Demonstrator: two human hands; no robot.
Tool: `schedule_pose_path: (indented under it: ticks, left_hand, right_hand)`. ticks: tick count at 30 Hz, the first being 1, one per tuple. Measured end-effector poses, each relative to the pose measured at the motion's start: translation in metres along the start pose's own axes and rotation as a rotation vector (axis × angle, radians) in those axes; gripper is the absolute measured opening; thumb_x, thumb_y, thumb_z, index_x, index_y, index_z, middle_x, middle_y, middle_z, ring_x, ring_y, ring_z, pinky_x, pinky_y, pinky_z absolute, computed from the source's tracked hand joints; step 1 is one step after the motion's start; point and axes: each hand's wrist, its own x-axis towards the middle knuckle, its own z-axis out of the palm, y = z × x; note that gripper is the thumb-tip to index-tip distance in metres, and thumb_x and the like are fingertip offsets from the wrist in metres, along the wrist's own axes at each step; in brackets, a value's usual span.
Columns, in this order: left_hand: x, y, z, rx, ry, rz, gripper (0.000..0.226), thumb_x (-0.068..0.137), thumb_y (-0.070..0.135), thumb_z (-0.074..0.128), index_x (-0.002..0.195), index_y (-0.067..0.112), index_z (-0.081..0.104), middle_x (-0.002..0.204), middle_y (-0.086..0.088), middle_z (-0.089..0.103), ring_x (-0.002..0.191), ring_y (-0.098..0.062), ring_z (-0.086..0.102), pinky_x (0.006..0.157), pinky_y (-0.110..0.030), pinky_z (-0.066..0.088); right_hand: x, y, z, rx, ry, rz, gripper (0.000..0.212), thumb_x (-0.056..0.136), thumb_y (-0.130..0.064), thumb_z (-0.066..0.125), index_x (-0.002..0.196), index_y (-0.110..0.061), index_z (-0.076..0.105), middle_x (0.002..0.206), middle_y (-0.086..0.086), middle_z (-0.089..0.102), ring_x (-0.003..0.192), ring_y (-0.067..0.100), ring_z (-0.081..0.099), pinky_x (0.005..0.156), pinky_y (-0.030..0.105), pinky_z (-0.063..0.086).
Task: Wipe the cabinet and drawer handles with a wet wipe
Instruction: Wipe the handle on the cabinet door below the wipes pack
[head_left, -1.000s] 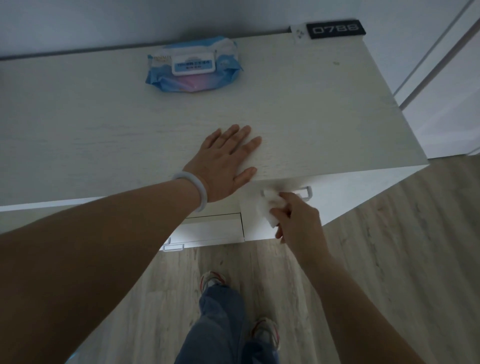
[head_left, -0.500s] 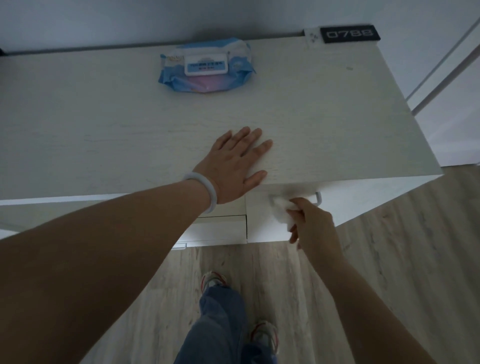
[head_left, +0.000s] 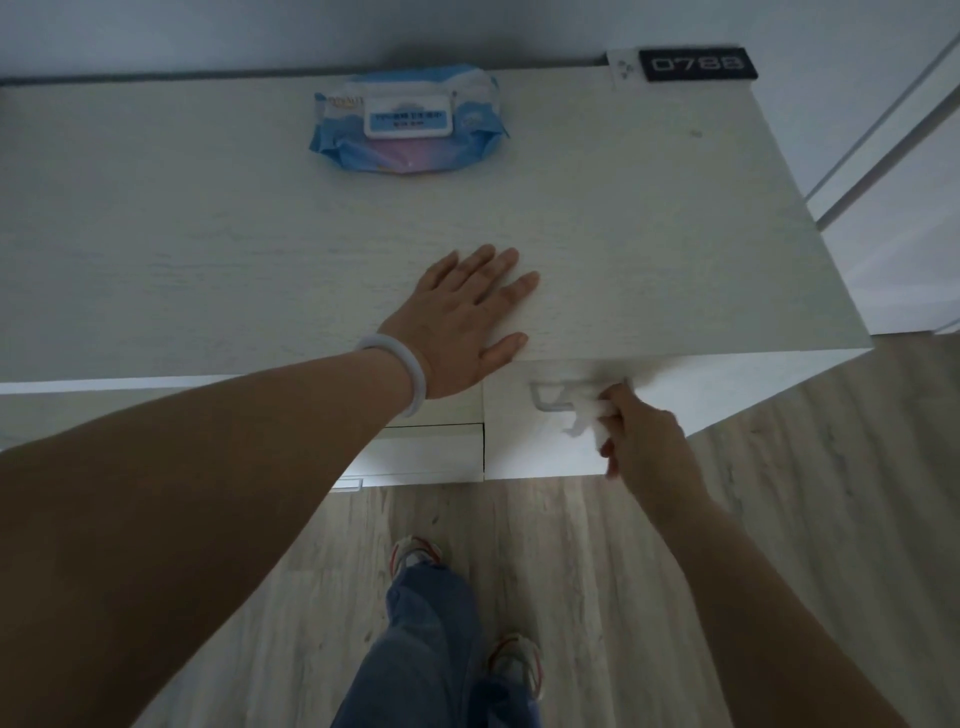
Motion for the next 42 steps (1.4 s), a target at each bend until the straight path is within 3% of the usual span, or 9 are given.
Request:
schedule_pose_path:
  ticks: [6,10,14,17,21,26,30,37,42]
  left_hand:
    - [0.000,0.001,-0.003,0.008,-0.010,-0.003,0.067,0.093,0.057,0.015,0.152,0.025,0.019,0.159,-0.007,0.018,0.147,-0.025,0.017,0.119,-0.044,0.013]
    - [0.000,0.000,-0.002,0.001,-0.014,-0.007,0.068,0.092,0.057,0.015,0.152,0.025,0.019,0.160,-0.006,0.018,0.147,-0.025,0.017,0.119,-0.044,0.014]
    - [0.001,0.000,-0.001,-0.001,-0.022,-0.004,0.068,0.092,0.058,0.013,0.153,0.026,0.016,0.160,-0.006,0.016,0.148,-0.025,0.014,0.119,-0.044,0.013]
    - [0.002,0.000,-0.002,0.003,-0.026,-0.007,0.069,0.092,0.058,0.012,0.153,0.026,0.015,0.160,-0.006,0.014,0.148,-0.024,0.013,0.119,-0.044,0.012]
    - [0.001,0.001,-0.004,0.000,-0.035,-0.006,0.069,0.091,0.058,0.011,0.152,0.026,0.015,0.161,-0.005,0.014,0.148,-0.024,0.012,0.119,-0.044,0.012]
    - [0.000,0.001,-0.004,-0.002,-0.026,-0.003,0.069,0.092,0.058,0.013,0.152,0.025,0.017,0.160,-0.006,0.017,0.147,-0.025,0.015,0.119,-0.045,0.013]
    - [0.000,0.001,-0.004,0.000,-0.026,0.000,0.069,0.092,0.058,0.013,0.152,0.025,0.016,0.160,-0.006,0.016,0.148,-0.025,0.014,0.119,-0.045,0.013]
    - [0.000,0.000,-0.002,-0.008,-0.033,0.000,0.069,0.092,0.058,0.013,0.152,0.025,0.016,0.160,-0.006,0.016,0.148,-0.025,0.014,0.119,-0.045,0.013]
    - [0.000,0.001,-0.004,-0.005,-0.034,0.001,0.069,0.092,0.058,0.012,0.152,0.025,0.016,0.160,-0.007,0.016,0.148,-0.025,0.014,0.119,-0.045,0.013]
  right_hand:
    - [-0.004,-0.053,0.034,0.544,-0.219,0.282,0.036,0.101,-0.043,0.033,0.084,-0.025,0.059,0.069,0.001,0.064,0.051,0.013,0.055,0.038,0.019,0.039]
    - [-0.002,-0.021,0.011,0.257,-0.119,0.019,0.017,0.102,-0.024,0.038,0.092,-0.027,0.052,0.067,0.003,0.064,0.047,0.015,0.059,0.044,0.023,0.046]
    - [-0.003,-0.002,-0.005,0.370,-0.093,0.039,0.012,0.101,-0.015,0.044,0.095,-0.021,0.052,0.064,0.005,0.066,0.042,0.018,0.059,0.039,0.015,0.038]
    - [-0.004,-0.016,0.014,0.482,-0.147,0.059,0.007,0.102,-0.021,0.043,0.098,-0.023,0.048,0.068,0.008,0.067,0.044,0.018,0.059,0.037,0.017,0.038]
    - [0.002,-0.003,0.006,0.384,-0.143,0.013,0.008,0.101,-0.027,0.043,0.096,-0.023,0.049,0.067,0.006,0.067,0.044,0.023,0.061,0.039,0.019,0.038]
    - [0.004,0.003,0.003,0.295,-0.115,0.017,0.021,0.102,-0.030,0.039,0.122,-0.024,0.046,0.073,0.001,0.067,0.042,0.010,0.056,0.050,0.021,0.045]
    - [-0.002,-0.030,0.035,0.368,-0.231,0.007,0.020,0.102,-0.038,0.037,0.120,-0.031,0.038,0.077,0.005,0.066,0.045,0.011,0.057,0.048,0.025,0.050]
    - [0.005,-0.010,0.010,0.329,0.005,0.186,0.029,0.103,-0.039,0.033,0.119,-0.022,0.050,0.073,0.007,0.065,0.052,0.015,0.058,0.044,0.019,0.042]
    - [0.002,-0.046,0.038,0.317,-0.124,0.108,0.033,0.101,-0.047,0.032,0.119,-0.024,0.048,0.074,0.005,0.066,0.053,0.015,0.061,0.053,0.030,0.051]
